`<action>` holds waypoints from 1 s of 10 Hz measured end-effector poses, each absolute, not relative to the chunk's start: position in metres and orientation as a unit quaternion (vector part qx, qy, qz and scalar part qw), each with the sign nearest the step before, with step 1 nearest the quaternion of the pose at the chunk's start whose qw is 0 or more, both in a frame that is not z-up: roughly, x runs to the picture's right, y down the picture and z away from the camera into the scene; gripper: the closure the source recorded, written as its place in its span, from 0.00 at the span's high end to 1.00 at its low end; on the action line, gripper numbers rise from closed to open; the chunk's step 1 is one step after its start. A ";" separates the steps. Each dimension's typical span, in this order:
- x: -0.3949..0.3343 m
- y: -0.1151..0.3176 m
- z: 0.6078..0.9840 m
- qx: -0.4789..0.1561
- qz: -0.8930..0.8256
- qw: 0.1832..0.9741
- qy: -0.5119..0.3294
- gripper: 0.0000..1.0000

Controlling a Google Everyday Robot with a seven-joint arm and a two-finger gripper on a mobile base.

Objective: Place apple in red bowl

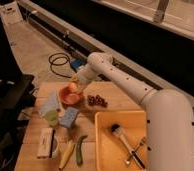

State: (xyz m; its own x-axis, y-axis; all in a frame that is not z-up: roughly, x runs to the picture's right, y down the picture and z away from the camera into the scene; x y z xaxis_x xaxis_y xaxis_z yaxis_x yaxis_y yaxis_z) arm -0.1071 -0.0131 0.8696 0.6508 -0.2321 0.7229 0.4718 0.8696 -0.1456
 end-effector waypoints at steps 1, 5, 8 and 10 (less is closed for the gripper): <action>-0.111 -0.010 0.871 -0.165 -0.197 0.890 -0.376 0.80; -0.112 -0.005 0.874 -0.172 -0.192 0.888 -0.382 0.80; -0.112 -0.005 0.874 -0.172 -0.192 0.888 -0.382 0.80; -0.112 -0.005 0.874 -0.172 -0.192 0.888 -0.382 0.80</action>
